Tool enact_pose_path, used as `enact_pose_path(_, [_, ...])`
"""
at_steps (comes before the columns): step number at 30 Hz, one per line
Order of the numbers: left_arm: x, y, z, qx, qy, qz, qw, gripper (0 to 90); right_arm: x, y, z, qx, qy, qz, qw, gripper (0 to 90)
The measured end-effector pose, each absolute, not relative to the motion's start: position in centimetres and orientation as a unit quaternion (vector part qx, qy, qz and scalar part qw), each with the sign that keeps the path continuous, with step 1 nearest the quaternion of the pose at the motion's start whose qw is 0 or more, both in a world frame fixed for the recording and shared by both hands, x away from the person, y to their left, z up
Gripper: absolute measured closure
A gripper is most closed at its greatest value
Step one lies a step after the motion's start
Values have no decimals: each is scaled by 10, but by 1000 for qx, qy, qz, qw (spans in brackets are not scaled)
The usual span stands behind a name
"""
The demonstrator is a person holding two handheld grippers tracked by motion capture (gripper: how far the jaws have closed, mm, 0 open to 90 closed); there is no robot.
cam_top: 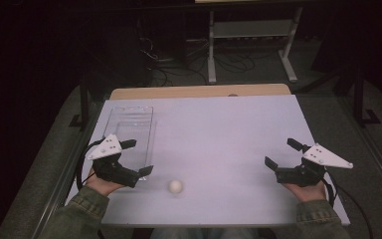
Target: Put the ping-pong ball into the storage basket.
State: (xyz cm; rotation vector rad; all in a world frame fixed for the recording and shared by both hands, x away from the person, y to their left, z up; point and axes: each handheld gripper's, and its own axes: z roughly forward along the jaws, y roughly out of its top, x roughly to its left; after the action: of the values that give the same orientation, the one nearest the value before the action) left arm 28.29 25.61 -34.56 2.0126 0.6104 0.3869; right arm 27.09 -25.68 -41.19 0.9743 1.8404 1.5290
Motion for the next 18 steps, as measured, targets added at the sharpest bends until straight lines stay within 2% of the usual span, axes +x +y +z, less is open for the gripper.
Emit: enact_pose_path(18, [295,231,-345,867,209,125,435,0,270,-256,-412,360,687,569,273,0])
